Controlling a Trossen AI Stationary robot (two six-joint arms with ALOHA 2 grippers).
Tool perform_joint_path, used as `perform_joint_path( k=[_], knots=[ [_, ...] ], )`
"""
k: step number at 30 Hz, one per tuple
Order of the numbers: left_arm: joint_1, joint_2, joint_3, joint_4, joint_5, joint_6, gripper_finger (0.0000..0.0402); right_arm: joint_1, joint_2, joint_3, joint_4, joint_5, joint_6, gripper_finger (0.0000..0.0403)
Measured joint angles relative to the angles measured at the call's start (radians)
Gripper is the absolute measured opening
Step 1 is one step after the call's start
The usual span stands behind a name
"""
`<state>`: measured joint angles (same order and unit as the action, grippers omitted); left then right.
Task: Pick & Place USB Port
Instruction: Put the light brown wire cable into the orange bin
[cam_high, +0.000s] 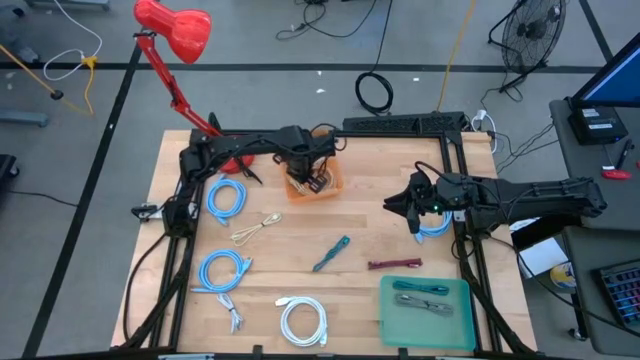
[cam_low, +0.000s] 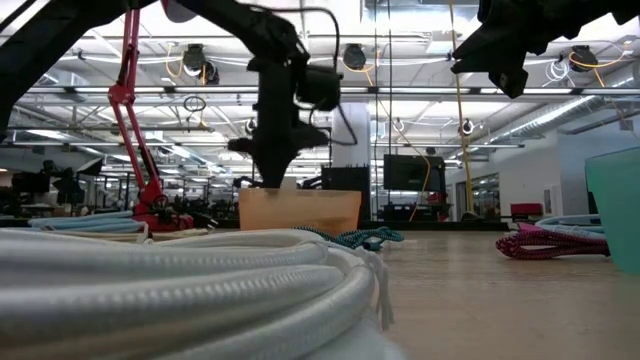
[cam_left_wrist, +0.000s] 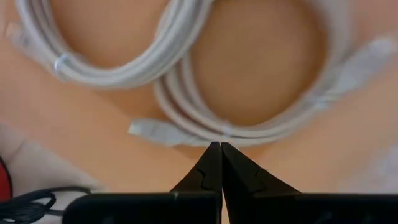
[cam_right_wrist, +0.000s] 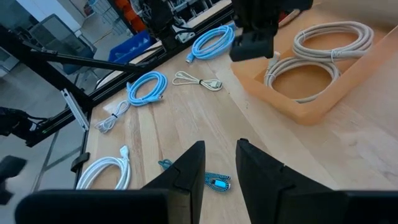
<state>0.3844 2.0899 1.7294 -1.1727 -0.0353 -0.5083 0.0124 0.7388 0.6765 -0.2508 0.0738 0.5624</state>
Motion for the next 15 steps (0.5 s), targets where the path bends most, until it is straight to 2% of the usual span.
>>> perform_joint_path(
  k=[6, 15],
  knots=[
    [0.041, 0.001, -0.101, 0.075, 0.003, 0.002, 0.0, 0.0, 0.0, 0.0, 0.0, -0.024, 0.001, 0.0084],
    [0.077, 0.002, -0.106, 0.144, 0.035, 0.006, 0.0, 0.0, 0.0, 0.0, 0.0, -0.024, 0.0, 0.0084]
  ],
)
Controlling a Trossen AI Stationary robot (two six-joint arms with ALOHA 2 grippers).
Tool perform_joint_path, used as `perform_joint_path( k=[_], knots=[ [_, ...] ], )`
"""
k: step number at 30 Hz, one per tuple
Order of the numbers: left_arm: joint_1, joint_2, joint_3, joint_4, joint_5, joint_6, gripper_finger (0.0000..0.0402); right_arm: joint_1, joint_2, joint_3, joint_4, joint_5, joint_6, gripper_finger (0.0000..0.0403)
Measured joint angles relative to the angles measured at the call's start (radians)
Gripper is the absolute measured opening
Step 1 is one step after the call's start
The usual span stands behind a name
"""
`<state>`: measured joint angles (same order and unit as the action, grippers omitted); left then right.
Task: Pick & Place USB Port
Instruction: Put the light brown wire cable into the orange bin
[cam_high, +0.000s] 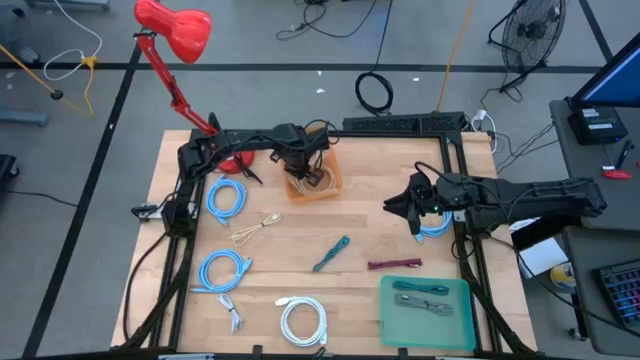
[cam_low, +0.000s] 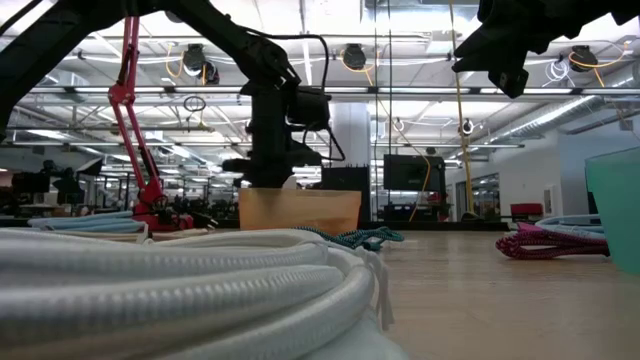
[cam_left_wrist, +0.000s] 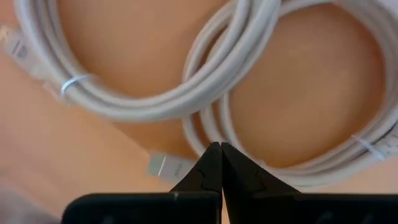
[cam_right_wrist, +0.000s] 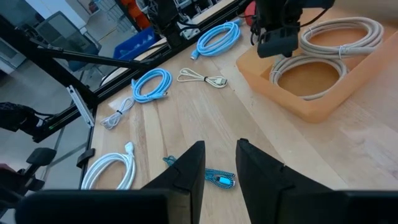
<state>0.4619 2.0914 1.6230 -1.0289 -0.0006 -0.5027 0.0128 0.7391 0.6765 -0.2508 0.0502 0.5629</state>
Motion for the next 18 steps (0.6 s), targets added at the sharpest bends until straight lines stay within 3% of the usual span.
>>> perform_joint_path(
  k=[18],
  knots=[
    [0.077, 0.0, 0.0, 0.108, 0.009, -0.019, 0.0, 0.0, 0.0, 0.0, 0.0, 0.0, 0.019, 0.0084]
  ],
)
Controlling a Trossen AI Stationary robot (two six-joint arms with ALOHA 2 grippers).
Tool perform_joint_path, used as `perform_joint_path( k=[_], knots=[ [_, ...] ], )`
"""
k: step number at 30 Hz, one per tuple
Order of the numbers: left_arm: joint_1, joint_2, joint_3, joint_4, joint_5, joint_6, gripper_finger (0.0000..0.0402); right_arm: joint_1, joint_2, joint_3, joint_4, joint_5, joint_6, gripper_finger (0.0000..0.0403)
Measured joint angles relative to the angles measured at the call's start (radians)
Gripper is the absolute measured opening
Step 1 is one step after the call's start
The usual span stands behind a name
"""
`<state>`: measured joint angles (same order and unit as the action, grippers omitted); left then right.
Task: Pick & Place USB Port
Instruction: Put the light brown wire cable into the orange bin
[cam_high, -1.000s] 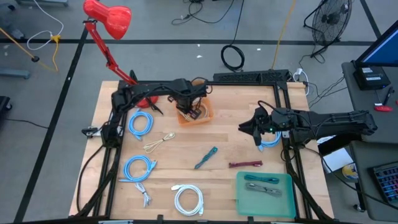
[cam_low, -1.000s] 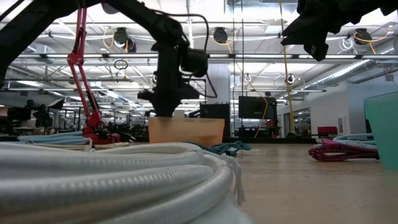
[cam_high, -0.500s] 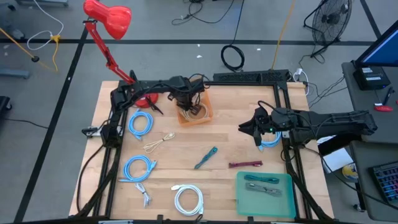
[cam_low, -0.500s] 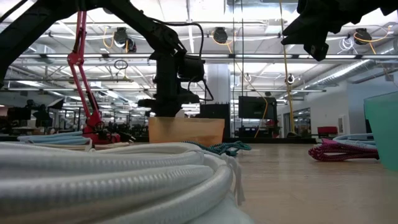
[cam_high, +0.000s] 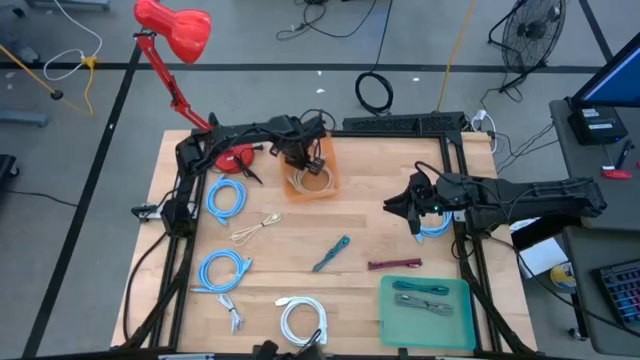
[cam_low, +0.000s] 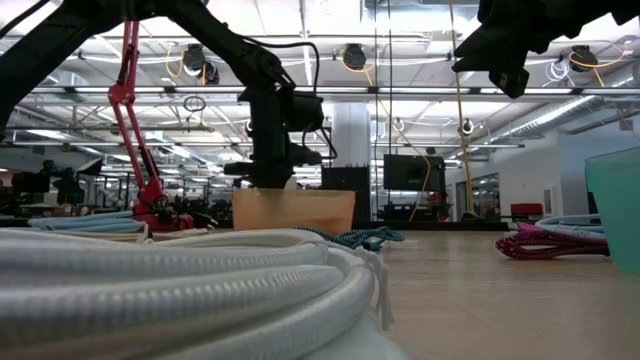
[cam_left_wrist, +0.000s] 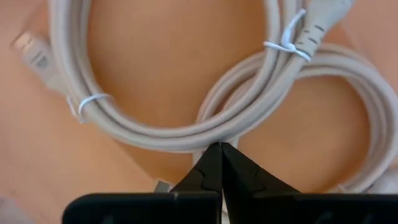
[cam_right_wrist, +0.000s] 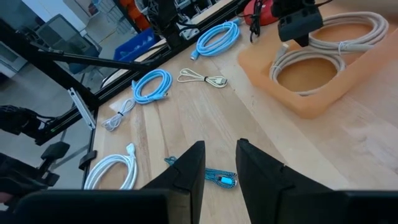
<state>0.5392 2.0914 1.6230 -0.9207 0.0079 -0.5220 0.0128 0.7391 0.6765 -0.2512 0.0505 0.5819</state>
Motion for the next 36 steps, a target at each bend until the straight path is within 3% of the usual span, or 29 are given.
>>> perform_joint_path(
  k=[36],
  knots=[
    [0.031, 0.03, 0.0, 0.134, -0.054, -0.065, 0.0, 0.0, 0.0, 0.0, -0.014, -0.002, 0.007, 0.0084]
  ],
)
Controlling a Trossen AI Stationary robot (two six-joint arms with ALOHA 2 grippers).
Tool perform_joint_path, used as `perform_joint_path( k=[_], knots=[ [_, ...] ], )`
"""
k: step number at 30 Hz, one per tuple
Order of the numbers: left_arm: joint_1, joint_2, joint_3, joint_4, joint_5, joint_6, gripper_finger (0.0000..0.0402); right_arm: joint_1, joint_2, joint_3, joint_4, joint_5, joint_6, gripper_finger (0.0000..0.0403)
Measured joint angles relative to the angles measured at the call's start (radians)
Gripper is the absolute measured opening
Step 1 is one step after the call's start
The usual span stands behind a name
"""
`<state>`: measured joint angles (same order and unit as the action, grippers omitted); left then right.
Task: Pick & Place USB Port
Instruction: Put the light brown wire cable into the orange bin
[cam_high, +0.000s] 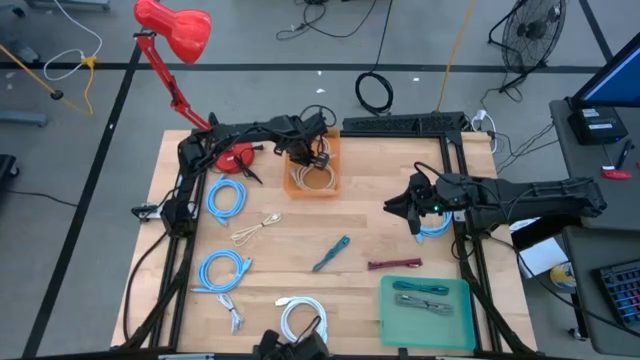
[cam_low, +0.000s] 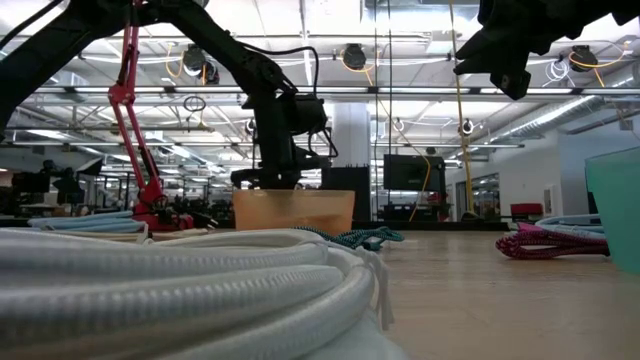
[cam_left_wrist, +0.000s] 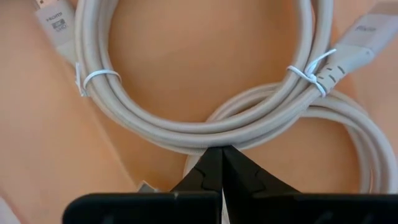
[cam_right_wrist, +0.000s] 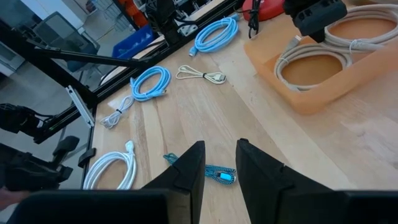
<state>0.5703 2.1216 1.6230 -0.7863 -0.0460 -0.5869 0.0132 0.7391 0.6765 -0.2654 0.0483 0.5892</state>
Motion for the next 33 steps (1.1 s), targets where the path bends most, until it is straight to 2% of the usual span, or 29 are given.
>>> perform_joint_path(
  k=[21, 33],
  knots=[
    [0.012, 0.001, 0.0, 0.02, -0.006, -0.097, 0.0, 0.0, 0.0, 0.0, 0.003, 0.0, 0.0, 0.0084],
    [0.019, 0.001, 0.0, 0.024, -0.005, -0.103, 0.0, 0.0, 0.0, 0.0, 0.007, 0.0, 0.012, 0.0084]
  ],
)
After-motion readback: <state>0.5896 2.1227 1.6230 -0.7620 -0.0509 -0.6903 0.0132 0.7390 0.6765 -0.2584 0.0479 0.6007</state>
